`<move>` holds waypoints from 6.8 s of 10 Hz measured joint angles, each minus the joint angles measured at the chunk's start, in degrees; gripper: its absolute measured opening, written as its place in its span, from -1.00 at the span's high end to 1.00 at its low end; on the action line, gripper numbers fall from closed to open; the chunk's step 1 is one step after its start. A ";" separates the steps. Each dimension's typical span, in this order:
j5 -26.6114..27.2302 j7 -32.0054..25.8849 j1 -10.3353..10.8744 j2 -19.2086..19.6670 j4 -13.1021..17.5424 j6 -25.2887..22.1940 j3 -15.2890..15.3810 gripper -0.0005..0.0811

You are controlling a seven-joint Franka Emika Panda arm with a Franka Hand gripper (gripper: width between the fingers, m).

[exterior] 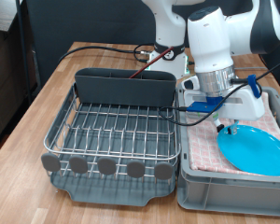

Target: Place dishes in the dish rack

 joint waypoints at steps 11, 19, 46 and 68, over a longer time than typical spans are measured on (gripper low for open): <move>-24.36 21.90 6.41 -5.48 -3.40 -2.81 -10.16 0.92; -51.66 43.43 6.89 -16.16 -4.27 -20.01 -15.30 0.93; -93.80 15.81 2.84 -25.67 9.60 -53.52 -23.54 0.93; -103.45 1.88 -0.64 -15.88 6.31 -28.27 -34.62 0.94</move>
